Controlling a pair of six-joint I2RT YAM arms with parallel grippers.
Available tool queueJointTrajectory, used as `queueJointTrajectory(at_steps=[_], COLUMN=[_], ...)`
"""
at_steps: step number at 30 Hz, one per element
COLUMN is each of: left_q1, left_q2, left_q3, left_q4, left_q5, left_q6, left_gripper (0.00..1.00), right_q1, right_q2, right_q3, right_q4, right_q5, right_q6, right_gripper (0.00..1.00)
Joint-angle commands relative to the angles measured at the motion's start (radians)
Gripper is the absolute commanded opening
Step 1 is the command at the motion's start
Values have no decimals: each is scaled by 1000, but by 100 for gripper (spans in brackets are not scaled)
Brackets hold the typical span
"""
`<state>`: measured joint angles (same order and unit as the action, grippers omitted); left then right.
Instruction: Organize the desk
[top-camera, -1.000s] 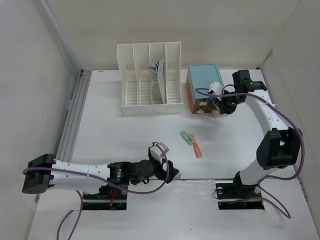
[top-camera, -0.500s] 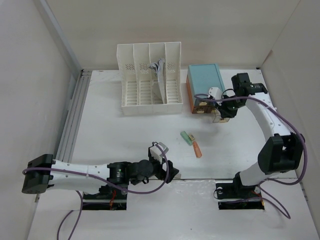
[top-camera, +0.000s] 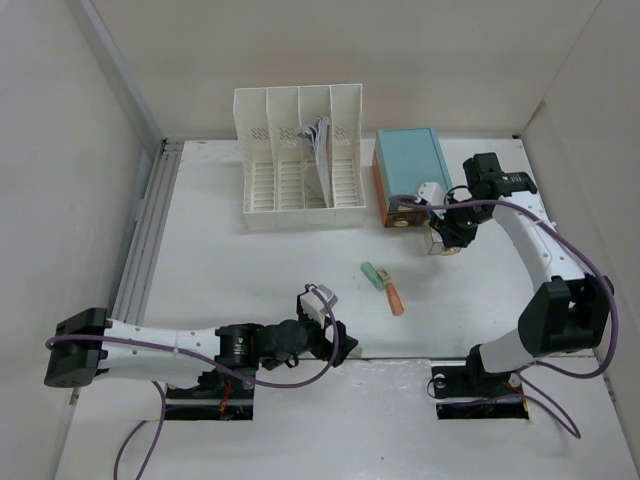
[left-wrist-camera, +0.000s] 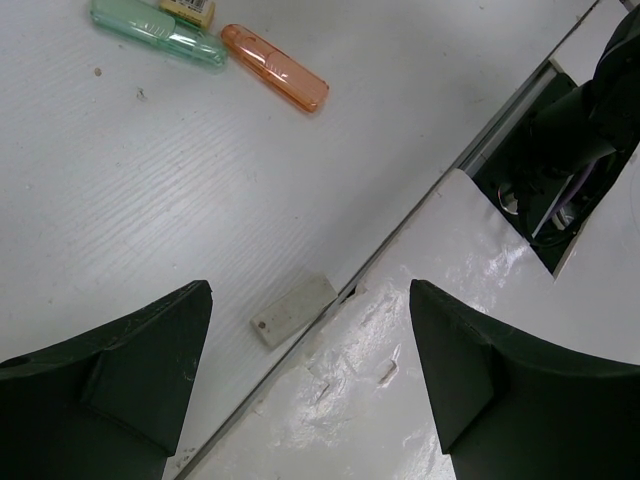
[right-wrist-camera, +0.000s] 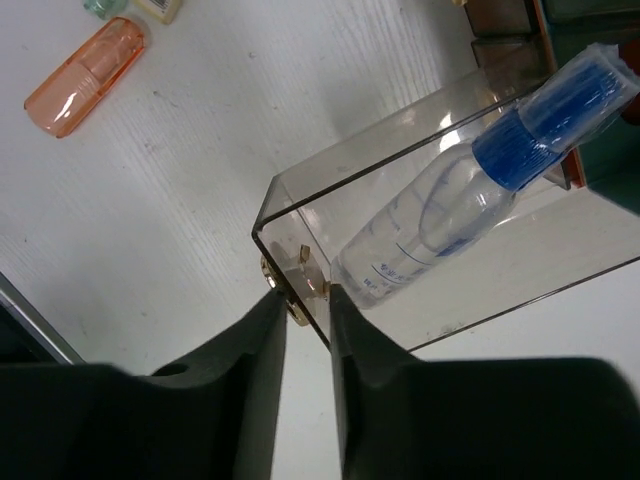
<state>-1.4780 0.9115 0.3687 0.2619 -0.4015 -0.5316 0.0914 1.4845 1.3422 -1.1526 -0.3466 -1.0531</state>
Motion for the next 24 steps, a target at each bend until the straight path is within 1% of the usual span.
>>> queueJointTrajectory(at_steps=[1,2,3,6,10,12,13,15,16,18,19,22,24], left_q1=[-4,-4,-4,-4,-4,-4,-4,-4,-4,-4,-4,-4,-4], left_q2=[-13,-13,-13,-13,-13,-3,-3,6,6,6,-5,-28,-37], left_q3=[10,10,10,10,10,10,10,10,10,10,10,10,-1], left_q4=[22,22,22,22,22,31,31,31,31,31,31,22,22], left_q5=[-14,-14,-14,-14,-14,-14,-14,-5,-5,-5,-5,-14,-23], left_q6=[10,10,10,1,1,1,1,10,10,10,10,1,1], left_gripper=[78,78,78,78,78,78,78,78,78,78,78,78,78], right_q1=[-1,-1,-1,-1,-1,-1,-1,-1,-1,-1,-1,19,43], right_q2=[-23,-23,-23,-49,-59,-59,-59,-34,-20,16,45,56,30], right_q3=[24,25,25,55,120,162,175,189,199,212,222,209,190], right_q4=[17,17,17,30,30,43,82,123,142,172,172,172,172], right_q5=[4,-5,-17,-49,-86,-98,-89,-75,-65,-65,-65,-115,-115], right_q6=[36,36,36,60,85,129,155,223,238,277,286,286,274], right_gripper=[32,44,47,51,53,49,40,25,12,3,0,0,0])
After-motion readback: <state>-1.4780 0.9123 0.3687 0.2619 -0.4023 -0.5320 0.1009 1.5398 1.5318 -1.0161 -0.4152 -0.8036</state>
